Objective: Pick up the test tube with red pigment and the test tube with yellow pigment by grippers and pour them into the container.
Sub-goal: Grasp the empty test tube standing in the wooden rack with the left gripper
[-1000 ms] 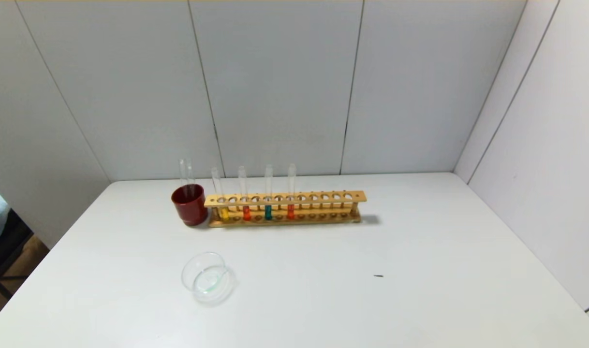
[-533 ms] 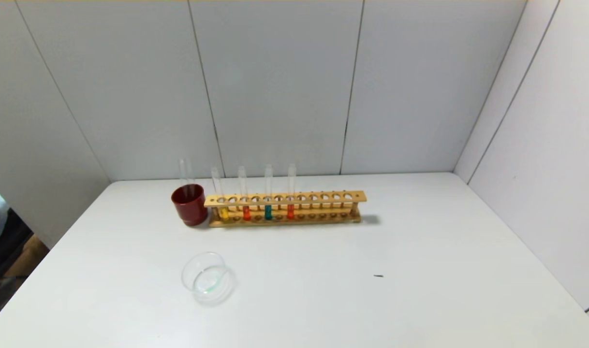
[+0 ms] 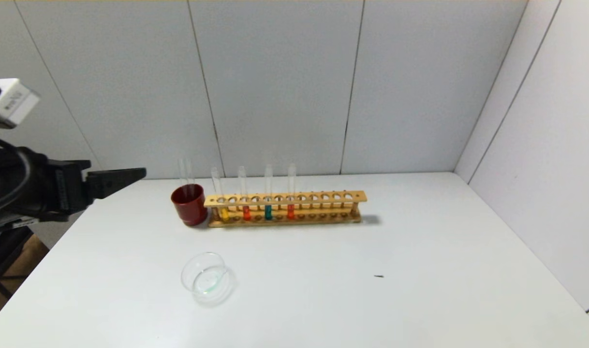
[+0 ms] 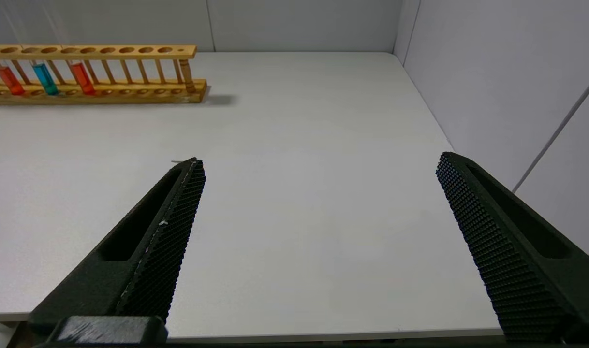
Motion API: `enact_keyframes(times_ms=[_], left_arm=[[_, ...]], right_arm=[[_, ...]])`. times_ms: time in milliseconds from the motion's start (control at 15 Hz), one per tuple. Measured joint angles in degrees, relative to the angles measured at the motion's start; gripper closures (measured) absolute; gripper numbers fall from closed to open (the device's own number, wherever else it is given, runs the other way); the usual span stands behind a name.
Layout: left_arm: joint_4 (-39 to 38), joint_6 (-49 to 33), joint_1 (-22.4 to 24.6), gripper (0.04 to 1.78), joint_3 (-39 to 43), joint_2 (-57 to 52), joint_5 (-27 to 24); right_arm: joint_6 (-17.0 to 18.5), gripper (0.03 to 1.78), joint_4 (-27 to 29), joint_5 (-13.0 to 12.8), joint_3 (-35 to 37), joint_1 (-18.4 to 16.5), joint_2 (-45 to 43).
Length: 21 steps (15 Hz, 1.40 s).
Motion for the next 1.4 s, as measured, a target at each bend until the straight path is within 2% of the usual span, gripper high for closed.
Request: enact_keyframes(times_ms=[333, 800, 1400], left_arm=[[-10.91, -1.16, -1.13, 0.07, -0.79, 15.71, 0.06], [-21.3, -2.27, -1.21, 0.07, -0.96, 27.61, -0.11], [-26.54, -2.18, -2.65, 0.07, -3.3, 36.61, 0.13]], right_arm=[[0.0, 0.06, -0.02, 0.0, 0.0, -0.02, 0.0], [-0.04, 0.06, -0.02, 0.0, 0.0, -0.02, 0.0], [0.0, 0.06, 0.0, 0.0, 0.0, -0.02, 0.0]])
